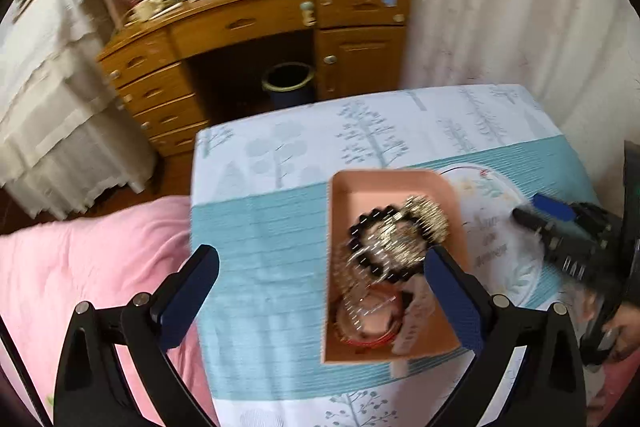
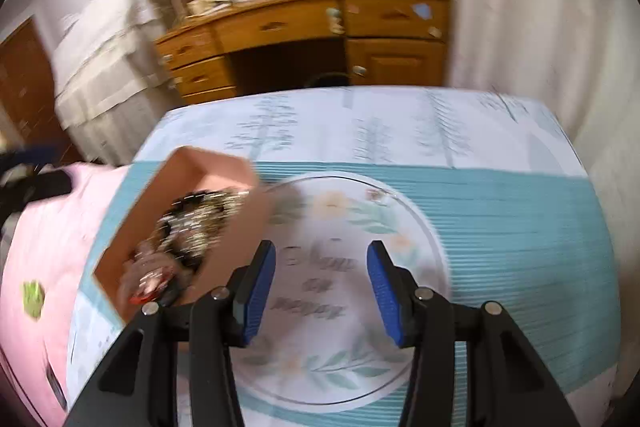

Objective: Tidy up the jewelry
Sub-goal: 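Grasp the red-bead hoop earring on the plate with the right tool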

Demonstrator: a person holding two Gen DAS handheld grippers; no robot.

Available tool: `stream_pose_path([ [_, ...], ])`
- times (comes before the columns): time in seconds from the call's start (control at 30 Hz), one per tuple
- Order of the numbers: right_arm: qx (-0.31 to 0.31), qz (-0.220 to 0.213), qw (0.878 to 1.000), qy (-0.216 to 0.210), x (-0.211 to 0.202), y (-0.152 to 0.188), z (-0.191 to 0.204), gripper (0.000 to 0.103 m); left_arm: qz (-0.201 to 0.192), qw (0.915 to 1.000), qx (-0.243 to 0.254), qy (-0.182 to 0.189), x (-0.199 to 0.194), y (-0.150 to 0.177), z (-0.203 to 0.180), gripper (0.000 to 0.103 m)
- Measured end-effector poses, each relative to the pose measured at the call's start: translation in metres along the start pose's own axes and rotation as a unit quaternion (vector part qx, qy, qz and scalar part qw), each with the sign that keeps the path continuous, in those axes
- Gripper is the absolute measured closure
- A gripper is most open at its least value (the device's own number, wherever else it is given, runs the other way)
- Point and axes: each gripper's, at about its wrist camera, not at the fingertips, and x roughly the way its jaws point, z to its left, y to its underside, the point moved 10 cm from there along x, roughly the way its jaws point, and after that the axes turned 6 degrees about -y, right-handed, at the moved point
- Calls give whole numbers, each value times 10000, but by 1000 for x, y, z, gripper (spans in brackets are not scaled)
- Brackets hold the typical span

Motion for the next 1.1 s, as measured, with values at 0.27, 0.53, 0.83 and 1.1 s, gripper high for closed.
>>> stream_pose_path([
  [0.27,708,-35,9970,308,30,-12,-35,55,571,9981,-183,-134,18,46,10,1],
  [0.53,917,-20,9929,752,59,-25,-38,55,999,9927,-615,285,30,84,-5,1],
  [0.83,713,106,9898,1227,73,-34,-40,80,1252,9889,-642,468,36,103,-17,1],
  [1.1,1121,296,9898,831,67,-30,-40,82,1126,9911,-680,185,41,100,7,1],
])
